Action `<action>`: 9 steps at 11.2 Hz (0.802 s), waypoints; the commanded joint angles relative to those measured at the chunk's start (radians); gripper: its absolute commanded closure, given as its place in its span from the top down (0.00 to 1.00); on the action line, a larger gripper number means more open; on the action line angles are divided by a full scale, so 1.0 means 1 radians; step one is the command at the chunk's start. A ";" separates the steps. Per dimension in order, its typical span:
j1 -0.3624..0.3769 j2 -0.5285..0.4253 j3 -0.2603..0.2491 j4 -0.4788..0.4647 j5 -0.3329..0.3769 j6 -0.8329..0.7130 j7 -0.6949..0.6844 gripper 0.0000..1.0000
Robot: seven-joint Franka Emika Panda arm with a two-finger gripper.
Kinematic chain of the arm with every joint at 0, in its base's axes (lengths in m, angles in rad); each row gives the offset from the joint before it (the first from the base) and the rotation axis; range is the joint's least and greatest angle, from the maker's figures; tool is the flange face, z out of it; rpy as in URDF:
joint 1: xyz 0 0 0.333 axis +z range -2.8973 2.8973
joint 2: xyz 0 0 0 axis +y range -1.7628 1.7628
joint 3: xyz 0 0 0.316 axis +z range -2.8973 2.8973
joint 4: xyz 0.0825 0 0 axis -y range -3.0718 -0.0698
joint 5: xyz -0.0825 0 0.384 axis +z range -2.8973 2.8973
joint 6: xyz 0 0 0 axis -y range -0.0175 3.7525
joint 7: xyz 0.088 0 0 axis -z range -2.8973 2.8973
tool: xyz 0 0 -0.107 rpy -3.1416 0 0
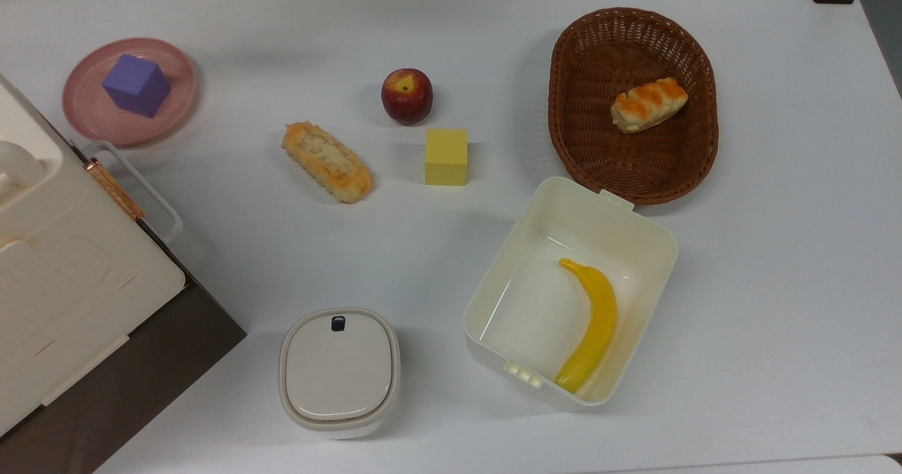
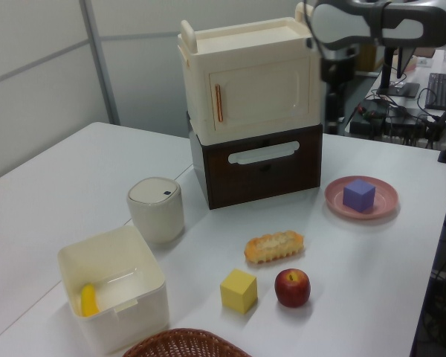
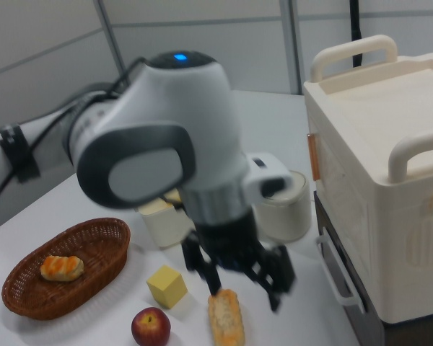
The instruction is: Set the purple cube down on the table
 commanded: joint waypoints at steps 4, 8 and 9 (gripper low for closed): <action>-0.036 0.077 -0.175 -0.053 0.017 0.119 -0.058 1.00; -0.036 0.139 -0.180 -0.066 0.057 0.178 0.322 1.00; -0.036 0.160 -0.180 -0.067 0.059 0.179 0.359 1.00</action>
